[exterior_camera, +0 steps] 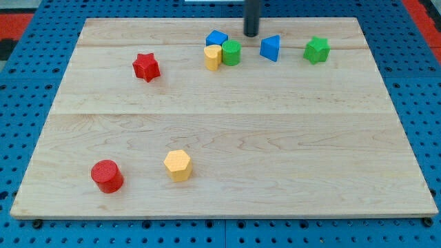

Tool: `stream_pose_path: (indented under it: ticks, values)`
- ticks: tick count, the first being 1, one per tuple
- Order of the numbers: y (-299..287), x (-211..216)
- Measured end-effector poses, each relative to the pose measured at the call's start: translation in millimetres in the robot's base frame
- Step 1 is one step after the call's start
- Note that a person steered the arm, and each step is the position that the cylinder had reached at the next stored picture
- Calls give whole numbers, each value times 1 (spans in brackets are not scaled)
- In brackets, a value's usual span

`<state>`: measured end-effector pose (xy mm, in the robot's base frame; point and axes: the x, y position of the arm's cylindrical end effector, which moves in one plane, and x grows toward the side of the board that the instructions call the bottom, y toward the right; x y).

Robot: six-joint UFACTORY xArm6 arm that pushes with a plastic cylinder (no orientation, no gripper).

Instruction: Push the yellow heart to the center of the board

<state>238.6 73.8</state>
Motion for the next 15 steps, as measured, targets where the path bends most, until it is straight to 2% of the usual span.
stream_pose_path:
  ticks: [1, 2, 3, 4, 5, 6, 7, 8, 9, 11, 13, 15]
  values:
    - [-18, 9]
    - [-74, 10]
    - [-100, 33]
    - [-101, 55]
    - [-101, 56]
    - [-73, 73]
    - [-61, 137]
    - [-60, 175]
    - [-46, 168]
    - [-55, 130]
    - [-127, 98]
    - [-136, 86]
